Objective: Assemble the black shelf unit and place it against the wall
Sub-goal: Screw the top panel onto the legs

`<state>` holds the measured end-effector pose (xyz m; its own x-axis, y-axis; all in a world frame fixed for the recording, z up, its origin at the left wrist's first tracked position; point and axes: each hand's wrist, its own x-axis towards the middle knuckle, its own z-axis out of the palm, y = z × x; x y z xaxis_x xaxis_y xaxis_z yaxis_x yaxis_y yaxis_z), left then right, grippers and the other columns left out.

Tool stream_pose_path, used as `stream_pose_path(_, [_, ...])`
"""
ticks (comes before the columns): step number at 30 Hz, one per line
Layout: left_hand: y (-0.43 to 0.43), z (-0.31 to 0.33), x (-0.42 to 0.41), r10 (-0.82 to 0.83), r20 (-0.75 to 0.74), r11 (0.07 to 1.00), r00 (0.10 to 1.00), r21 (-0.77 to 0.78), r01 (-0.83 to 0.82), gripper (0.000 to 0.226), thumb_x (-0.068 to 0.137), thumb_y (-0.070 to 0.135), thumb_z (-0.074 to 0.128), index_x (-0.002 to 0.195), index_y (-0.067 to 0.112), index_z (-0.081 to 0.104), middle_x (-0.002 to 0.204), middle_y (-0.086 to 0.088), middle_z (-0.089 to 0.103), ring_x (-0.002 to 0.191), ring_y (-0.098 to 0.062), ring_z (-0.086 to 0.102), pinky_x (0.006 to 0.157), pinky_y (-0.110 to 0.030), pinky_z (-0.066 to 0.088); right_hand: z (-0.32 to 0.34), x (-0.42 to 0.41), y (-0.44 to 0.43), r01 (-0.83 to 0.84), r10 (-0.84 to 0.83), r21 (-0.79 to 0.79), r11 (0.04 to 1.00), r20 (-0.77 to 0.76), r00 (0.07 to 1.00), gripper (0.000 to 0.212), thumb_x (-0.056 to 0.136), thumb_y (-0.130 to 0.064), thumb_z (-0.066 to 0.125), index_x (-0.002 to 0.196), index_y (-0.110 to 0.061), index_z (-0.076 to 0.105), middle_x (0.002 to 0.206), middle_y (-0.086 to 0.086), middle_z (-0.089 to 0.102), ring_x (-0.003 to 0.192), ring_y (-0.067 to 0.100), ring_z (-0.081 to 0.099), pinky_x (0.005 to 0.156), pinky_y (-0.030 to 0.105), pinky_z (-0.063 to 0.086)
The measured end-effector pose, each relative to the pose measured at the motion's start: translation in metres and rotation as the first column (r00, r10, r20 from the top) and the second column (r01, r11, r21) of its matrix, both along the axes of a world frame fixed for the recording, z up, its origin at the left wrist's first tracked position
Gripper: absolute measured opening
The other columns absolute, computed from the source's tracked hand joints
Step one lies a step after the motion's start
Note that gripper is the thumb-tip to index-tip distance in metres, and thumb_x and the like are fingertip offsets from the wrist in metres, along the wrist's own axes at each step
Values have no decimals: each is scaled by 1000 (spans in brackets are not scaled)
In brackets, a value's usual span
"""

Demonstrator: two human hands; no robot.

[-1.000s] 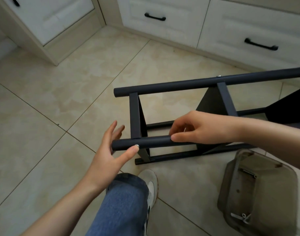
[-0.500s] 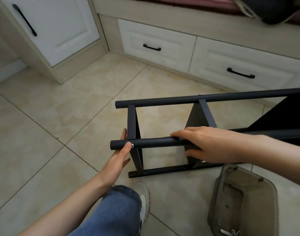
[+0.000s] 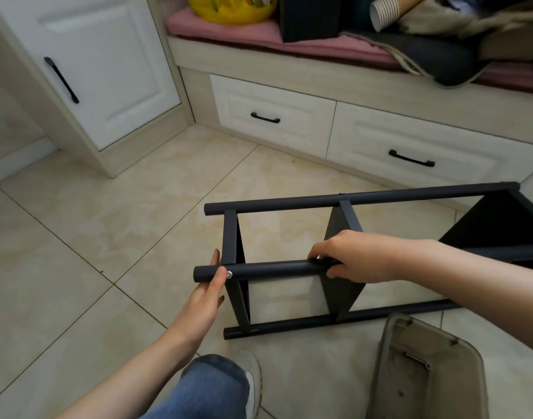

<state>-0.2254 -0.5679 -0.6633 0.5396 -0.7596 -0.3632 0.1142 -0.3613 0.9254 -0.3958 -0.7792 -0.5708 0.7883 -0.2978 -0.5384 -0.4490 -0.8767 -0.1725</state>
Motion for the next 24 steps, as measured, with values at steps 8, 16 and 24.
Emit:
stream_pose_path(8, [-22,19,11,8,-37,995,999,-96,-12,91,81,81,53,156,46,17,160,19,30,146,-1,29,126,-37,20,21,-1,-9,25,-23,-65,998,28,999,32,100,-23,52,132,-27,51,116,2,62,104,25,59,89,43,53])
stream_pose_path(16, [-63,68,30,84,-65,967,994,-235,-97,94,78,72,60,157,33,28,157,13,39,147,-9,33,125,-41,21,48,12,-25,124,-102,-122,985,178,979,30,100,-15,48,130,-21,53,113,4,63,101,25,59,90,42,52])
stream_pose_path(24, [-94,139,50,175,14,949,984,-269,-165,60,88,65,56,136,28,52,142,0,57,138,-19,45,123,-42,24,76,28,-35,242,-143,-187,952,428,893,25,100,-10,43,119,-23,53,97,1,59,82,22,59,72,43,56])
